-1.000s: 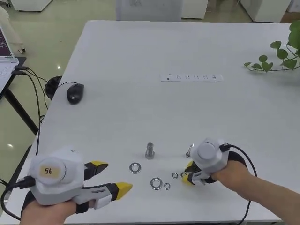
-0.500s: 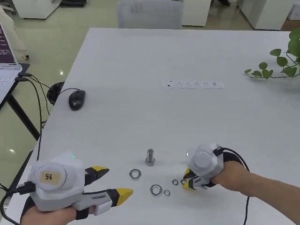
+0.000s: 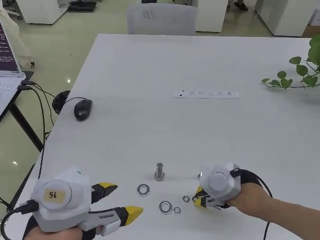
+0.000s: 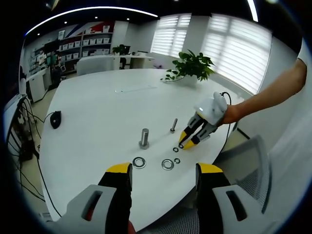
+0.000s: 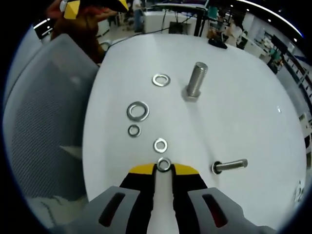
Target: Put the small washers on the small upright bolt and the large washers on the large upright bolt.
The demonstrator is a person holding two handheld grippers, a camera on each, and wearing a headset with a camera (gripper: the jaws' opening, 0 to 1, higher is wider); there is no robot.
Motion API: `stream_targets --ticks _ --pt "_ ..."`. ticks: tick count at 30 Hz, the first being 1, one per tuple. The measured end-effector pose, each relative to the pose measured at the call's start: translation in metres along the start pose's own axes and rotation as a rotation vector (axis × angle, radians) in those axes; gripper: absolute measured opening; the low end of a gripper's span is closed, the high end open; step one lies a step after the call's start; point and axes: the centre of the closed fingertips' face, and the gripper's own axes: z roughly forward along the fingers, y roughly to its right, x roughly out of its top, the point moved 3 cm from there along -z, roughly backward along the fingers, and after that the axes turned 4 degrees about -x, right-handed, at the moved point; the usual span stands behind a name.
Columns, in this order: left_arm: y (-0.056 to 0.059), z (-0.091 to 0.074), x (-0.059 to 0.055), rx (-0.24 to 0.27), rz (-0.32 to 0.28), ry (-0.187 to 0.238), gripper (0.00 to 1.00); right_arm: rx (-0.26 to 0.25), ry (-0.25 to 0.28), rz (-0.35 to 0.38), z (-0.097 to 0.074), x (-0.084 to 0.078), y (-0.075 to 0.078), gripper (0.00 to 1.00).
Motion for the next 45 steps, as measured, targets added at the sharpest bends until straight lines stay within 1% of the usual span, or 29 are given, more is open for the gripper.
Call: stream_targets --ticks 6,9,11,12,14,16,20,22,24,27,30,32,34,38,40,45 --pt "-0.005 -0.003 -0.001 0.018 -0.011 0.007 0.51 -0.011 0.013 0.073 -0.001 -0.001 0.001 0.14" --pt "-0.007 -0.005 -0.001 0.025 -0.018 0.012 0.51 -0.009 0.024 0.133 -0.002 -0.003 0.001 0.14" --pt "-0.008 -0.006 -0.002 0.029 -0.021 0.013 0.51 -0.005 0.034 0.197 -0.003 -0.004 0.002 0.14" --pt "-0.008 -0.006 -0.002 0.030 -0.023 0.015 0.51 -0.007 0.036 0.214 -0.003 -0.005 0.003 0.14" --pt "-0.009 -0.006 -0.002 0.032 -0.025 0.015 0.51 -0.012 0.038 0.233 -0.006 -0.008 0.005 0.14" --pt "-0.010 -0.006 -0.002 0.034 -0.027 0.016 0.51 -0.019 0.054 0.257 -0.011 -0.008 0.008 0.14" --pt "-0.009 -0.005 -0.002 0.033 -0.031 0.016 0.51 -0.036 0.057 0.270 -0.020 -0.009 0.014 0.14" --pt "-0.009 -0.003 -0.002 0.029 -0.032 0.015 0.51 -0.038 0.057 0.268 -0.024 -0.010 0.016 0.14" --pt "-0.009 -0.002 -0.002 0.026 -0.031 0.014 0.51 -0.046 0.052 0.252 -0.030 -0.009 0.019 0.14" --pt "-0.009 -0.001 -0.001 0.024 -0.031 0.016 0.51 -0.057 0.051 0.235 -0.041 -0.006 0.026 0.14" --pt "-0.010 -0.001 -0.001 0.025 -0.033 0.016 0.51 -0.066 0.046 0.217 -0.048 -0.003 0.032 0.14" --pt "-0.010 -0.001 -0.001 0.025 -0.034 0.017 0.51 -0.080 0.037 0.194 -0.054 -0.001 0.038 0.14" --pt "-0.011 -0.001 -0.001 0.026 -0.034 0.017 0.51 -0.079 0.035 0.182 -0.060 0.003 0.043 0.14" --pt "-0.011 -0.002 -0.001 0.027 -0.035 0.017 0.51 -0.099 0.016 0.122 -0.071 0.012 0.057 0.14" --pt "-0.011 -0.001 -0.002 0.026 -0.037 0.019 0.51 -0.098 0.007 0.098 -0.073 0.016 0.064 0.14" --pt "-0.011 0.000 -0.002 0.025 -0.038 0.021 0.51 -0.084 -0.016 0.083 -0.071 0.020 0.077 0.14"
